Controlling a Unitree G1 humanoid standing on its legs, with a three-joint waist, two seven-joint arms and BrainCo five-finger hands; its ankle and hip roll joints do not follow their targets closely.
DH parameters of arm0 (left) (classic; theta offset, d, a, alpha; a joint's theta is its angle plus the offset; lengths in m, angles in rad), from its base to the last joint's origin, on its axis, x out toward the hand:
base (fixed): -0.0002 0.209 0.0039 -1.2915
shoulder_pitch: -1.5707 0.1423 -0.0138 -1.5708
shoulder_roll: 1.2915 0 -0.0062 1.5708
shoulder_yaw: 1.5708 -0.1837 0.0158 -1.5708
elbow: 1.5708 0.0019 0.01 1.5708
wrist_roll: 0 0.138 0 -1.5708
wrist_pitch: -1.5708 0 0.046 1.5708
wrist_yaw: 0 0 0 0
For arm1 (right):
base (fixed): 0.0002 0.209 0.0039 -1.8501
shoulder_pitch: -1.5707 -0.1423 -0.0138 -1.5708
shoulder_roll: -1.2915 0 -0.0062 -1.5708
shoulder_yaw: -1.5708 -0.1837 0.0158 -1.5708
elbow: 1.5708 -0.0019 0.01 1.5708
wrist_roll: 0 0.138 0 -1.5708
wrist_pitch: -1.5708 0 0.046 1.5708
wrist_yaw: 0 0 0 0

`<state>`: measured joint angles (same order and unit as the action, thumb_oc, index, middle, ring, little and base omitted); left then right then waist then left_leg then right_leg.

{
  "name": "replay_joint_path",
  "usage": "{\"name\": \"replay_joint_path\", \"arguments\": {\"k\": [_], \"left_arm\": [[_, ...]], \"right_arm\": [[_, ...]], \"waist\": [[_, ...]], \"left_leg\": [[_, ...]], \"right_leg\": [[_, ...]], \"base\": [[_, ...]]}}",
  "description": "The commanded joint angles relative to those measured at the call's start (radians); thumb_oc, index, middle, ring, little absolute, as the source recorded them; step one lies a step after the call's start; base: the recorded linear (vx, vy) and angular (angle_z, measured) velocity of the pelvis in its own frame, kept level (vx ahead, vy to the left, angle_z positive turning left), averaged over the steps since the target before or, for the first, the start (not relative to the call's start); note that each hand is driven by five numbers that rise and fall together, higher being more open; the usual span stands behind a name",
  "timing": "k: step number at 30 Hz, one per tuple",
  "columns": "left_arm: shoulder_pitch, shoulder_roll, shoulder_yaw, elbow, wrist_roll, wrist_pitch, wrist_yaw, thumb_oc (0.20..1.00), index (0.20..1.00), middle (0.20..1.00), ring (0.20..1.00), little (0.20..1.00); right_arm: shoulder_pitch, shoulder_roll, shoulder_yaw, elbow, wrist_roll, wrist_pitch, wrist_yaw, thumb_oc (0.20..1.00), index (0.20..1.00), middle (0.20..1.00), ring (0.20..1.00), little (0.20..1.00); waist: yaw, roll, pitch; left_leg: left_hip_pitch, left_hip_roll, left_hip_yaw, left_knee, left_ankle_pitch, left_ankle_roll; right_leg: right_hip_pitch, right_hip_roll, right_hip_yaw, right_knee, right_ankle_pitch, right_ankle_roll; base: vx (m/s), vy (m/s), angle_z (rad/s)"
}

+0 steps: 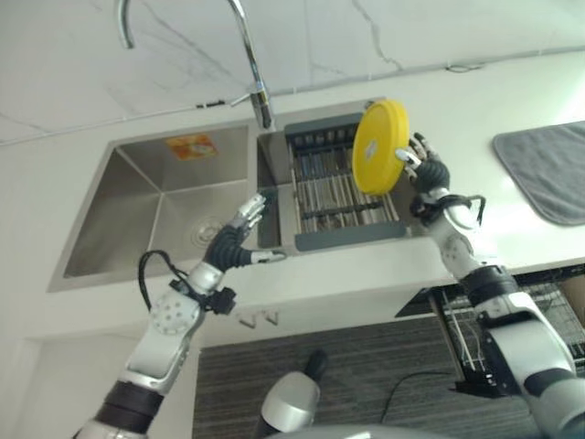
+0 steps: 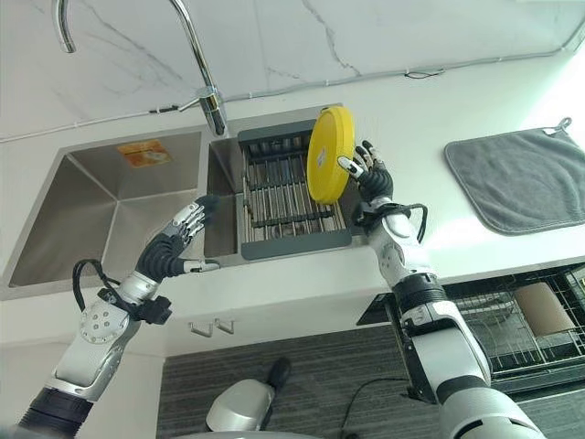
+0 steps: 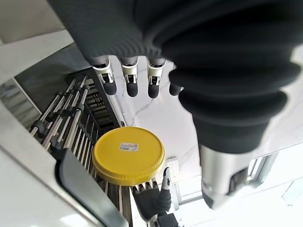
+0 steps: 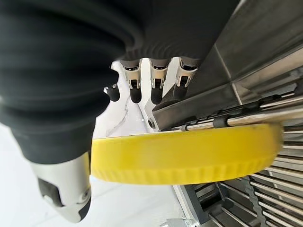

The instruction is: Place the dishes in the dishwasher.

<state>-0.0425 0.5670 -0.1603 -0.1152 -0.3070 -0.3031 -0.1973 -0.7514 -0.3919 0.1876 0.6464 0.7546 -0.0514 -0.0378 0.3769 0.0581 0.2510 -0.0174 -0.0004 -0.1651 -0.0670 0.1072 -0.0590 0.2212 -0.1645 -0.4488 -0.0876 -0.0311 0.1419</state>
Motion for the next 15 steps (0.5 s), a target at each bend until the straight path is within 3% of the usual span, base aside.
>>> {"name": "replay_joint_path", "arguments": {"k": [1,15], "left_arm": [[-0.044,0.017,-0.03,-0.049,-0.043,-0.046,0.02,1.0,1.0,1.0,1.0,1.0],[-0.043,0.03,-0.035,-0.049,-0.054,-0.068,0.023,1.0,1.0,1.0,1.0,1.0]], "right_arm": [[-0.086,-0.048,0.034,-0.012,-0.021,-0.038,0.007,1.0,1.0,1.0,1.0,1.0],[-0.125,-0.062,0.05,-0.028,-0.054,-0.043,-0.002,1.0,1.0,1.0,1.0,1.0]], "waist": [[0.022,0.002,-0.048],[0.029,0.008,-0.031]], "left_leg": [[0.004,0.012,-0.079,0.019,-0.096,-0.029],[-0.017,-0.001,-0.099,0.029,-0.09,-0.027]], "right_leg": [[-0.057,-0.046,0.051,0.077,-0.026,0.015],[-0.08,-0.05,0.05,0.103,-0.031,0.014]], "base": [[0.0,0.0,0.0],[-0.01,0.006,0.02]]}}
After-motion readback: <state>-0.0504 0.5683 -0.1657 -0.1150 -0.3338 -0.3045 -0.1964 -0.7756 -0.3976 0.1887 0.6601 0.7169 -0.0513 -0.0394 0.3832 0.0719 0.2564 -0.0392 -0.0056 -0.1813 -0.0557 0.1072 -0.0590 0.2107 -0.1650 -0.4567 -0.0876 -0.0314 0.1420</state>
